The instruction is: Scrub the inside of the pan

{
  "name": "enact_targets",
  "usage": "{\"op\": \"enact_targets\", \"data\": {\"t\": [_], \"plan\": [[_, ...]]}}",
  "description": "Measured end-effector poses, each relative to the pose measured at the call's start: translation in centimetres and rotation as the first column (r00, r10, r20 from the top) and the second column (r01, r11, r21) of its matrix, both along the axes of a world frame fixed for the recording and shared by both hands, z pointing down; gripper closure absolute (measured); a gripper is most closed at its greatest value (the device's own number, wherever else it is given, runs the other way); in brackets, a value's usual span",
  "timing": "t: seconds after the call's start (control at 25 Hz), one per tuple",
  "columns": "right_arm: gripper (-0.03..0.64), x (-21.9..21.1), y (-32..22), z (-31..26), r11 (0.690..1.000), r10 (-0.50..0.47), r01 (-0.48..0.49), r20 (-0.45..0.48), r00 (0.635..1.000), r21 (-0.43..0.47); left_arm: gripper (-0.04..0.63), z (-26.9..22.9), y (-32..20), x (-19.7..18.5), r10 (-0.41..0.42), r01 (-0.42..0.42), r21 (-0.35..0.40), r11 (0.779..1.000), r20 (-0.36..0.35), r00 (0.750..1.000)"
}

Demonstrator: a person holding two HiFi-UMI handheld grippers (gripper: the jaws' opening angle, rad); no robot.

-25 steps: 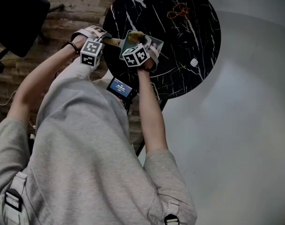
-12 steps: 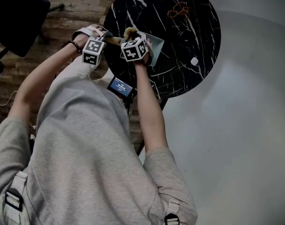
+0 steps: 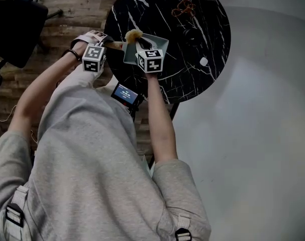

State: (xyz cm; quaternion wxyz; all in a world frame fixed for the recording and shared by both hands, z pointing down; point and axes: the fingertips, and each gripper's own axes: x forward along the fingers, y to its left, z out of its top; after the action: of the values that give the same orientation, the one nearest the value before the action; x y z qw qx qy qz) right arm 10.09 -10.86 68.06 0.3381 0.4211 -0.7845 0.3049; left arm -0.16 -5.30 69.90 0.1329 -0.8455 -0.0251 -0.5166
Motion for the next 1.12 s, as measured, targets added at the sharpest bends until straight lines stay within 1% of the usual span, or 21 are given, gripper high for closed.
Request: {"op": "enact_targets", "data": {"t": [0.04,0.08,0.12,0.16,0.24,0.32,0.36,0.44,0.52,0.56,0.6,0.64,0.72,0.76,0.8,0.84,0.92,0.96,1.0,1.04,1.12], "plan": [[0.569,1.2,0.1,-0.7,0.999,0.006,-0.003,-0.060,0.998,0.039,0.457,0.0,0.1,-0.2,-0.004,0.004,-0.003,1.000,-0.001,1.000],[0.569,2.6,0.2,-1.2,0.997,0.001,0.010,-0.148,0.989,0.070,0.457,0.0,0.3,-0.3,-0.010,0.010,-0.008,1.000,-0.001,1.000],[0.569,4.1,0.4,-1.6,0.995,-0.012,0.036,-0.248,0.969,0.090,0.457,-0.1,0.4,-0.4,-0.017,0.017,-0.013,1.000,-0.003,1.000],[0.569,5.7,0.6,-1.6,0.993,-0.028,0.067,-0.349,0.937,0.099,0.457,-0.3,0.5,-0.3,-0.026,0.026,-0.016,1.000,-0.006,1.000],[0.569,8.9,1.2,-1.4,0.989,-0.059,0.121,-0.532,0.844,0.082,0.457,-0.5,0.9,-0.3,-0.049,0.048,-0.028,0.998,-0.008,0.999],[0.569,11.4,1.6,-1.0,0.986,-0.093,0.162,-0.661,0.745,0.043,0.457,-0.5,1.6,-0.5,-0.072,0.072,-0.049,0.996,0.001,0.997],[0.568,12.1,1.7,-0.7,0.983,-0.114,0.182,-0.699,0.706,0.024,0.457,-0.5,2.0,-0.6,-0.082,0.082,-0.060,0.995,0.003,0.997],[0.566,12.6,1.7,-0.1,0.972,-0.165,0.235,-0.745,0.647,-0.011,0.457,-0.5,2.5,-0.7,-0.095,0.095,-0.074,0.993,0.001,0.995],[0.552,12.2,1.5,0.3,0.956,-0.215,0.292,-0.765,0.607,-0.037,0.457,-0.6,2.7,-0.7,-0.103,0.103,-0.071,0.992,-0.001,0.995],[0.525,11.9,1.3,0.3,0.951,-0.225,0.308,-0.767,0.601,-0.038,0.457,-0.6,2.6,-0.6,-0.106,0.106,-0.064,0.992,0.001,0.994],[0.484,11.7,1.2,0.2,0.951,-0.218,0.309,-0.768,0.603,-0.027,0.457,-0.5,2.6,-0.7,-0.108,0.108,-0.058,0.992,0.006,0.994],[0.462,11.5,1.1,-0.2,0.954,-0.197,0.298,-0.767,0.610,-0.008,0.457,-0.4,2.6,-0.7,-0.108,0.109,-0.056,0.992,0.011,0.994],[0.463,11.0,1.1,-1.5,0.964,-0.141,0.264,-0.764,0.630,0.039,0.457,-0.2,2.8,-0.8,-0.109,0.110,-0.062,0.992,0.021,0.994],[0.470,10.5,1.1,-2.2,0.967,-0.116,0.247,-0.753,0.648,0.063,0.457,-0.2,2.8,-0.8,-0.109,0.111,-0.066,0.992,0.025,0.994],[0.479,9.6,1.1,-2.7,0.970,-0.099,0.228,-0.728,0.679,0.080,0.457,-0.1,2.8,-0.9,-0.110,0.112,-0.066,0.992,0.029,0.993],[0.489,8.7,1.3,-2.7,0.975,-0.093,0.204,-0.686,0.721,0.083,0.457,-0.1,2.7,-0.9,-0.112,0.114,-0.061,0.992,0.033,0.993],[0.486,6.9,1.8,-1.0,0.987,-0.111,0.156,-0.590,0.799,0.026,0.457,0.0,2.5,-1.1,-0.116,0.118,-0.050,0.992,0.038,0.992],[0.459,6.5,2.2,0.3,0.990,-0.127,0.138,-0.562,0.817,-0.022,0.457,0.0,2.5,-1.1,-0.118,0.120,-0.049,0.992,0.038,0.992],[0.439,6.7,2.6,1.7,0.991,-0.136,0.119,-0.556,0.820,-0.066,0.457,-0.1,2.5,-1.0,-0.119,0.120,-0.050,0.991,0.038,0.992],[0.437,7.2,2.7,2.6,0.991,-0.130,0.094,-0.560,0.819,-0.093,0.457,-0.1,2.6,-1.0,-0.118,0.119,-0.052,0.991,0.036,0.992],[0.470,8.0,2.5,3.4,0.995,-0.075,0.023,-0.549,0.832,-0.101,0.457,-0.1,2.8,-1.0,-0.116,0.118,-0.061,0.991,0.036,0.993]]}}
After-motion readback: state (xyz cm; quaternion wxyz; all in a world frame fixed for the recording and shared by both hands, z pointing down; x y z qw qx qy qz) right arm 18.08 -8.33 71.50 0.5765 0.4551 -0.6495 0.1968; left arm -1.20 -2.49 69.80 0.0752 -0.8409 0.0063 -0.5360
